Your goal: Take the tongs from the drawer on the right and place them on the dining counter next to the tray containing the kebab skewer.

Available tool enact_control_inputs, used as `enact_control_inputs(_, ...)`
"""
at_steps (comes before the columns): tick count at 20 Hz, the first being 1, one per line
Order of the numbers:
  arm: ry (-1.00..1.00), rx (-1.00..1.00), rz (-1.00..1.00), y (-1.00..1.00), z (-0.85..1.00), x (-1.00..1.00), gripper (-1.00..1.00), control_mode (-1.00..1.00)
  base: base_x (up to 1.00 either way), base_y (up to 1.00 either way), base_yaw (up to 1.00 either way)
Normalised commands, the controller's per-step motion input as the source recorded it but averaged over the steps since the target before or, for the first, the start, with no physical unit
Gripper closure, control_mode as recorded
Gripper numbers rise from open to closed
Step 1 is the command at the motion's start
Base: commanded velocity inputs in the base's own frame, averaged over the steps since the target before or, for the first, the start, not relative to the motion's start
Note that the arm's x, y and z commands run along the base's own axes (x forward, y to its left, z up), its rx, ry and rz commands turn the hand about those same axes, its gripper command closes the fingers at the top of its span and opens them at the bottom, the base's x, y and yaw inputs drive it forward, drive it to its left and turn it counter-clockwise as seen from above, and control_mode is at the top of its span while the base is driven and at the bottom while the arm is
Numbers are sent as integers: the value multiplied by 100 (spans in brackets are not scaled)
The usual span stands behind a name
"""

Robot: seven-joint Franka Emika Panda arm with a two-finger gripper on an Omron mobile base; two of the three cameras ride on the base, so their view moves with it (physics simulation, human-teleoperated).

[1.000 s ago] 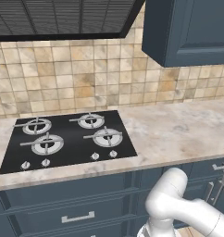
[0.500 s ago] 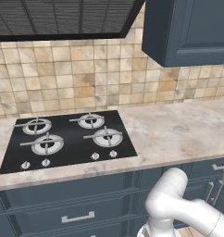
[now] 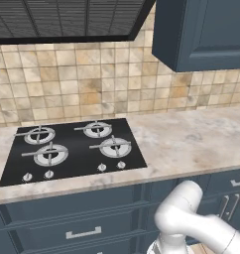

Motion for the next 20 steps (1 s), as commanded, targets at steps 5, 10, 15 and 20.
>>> enact_control_inputs(5,0,0,0,0,0,-44,100,-100,0,0,0)
enact_control_inputs(10,0,0,0,0,0,-46,100,-100,0,0,0)
enact_control_inputs(15,0,0,0,0,0,-41,100,-100,0,0,0)
enact_control_inputs(20,0,0,0,0,0,-39,100,-100,0,0,0)
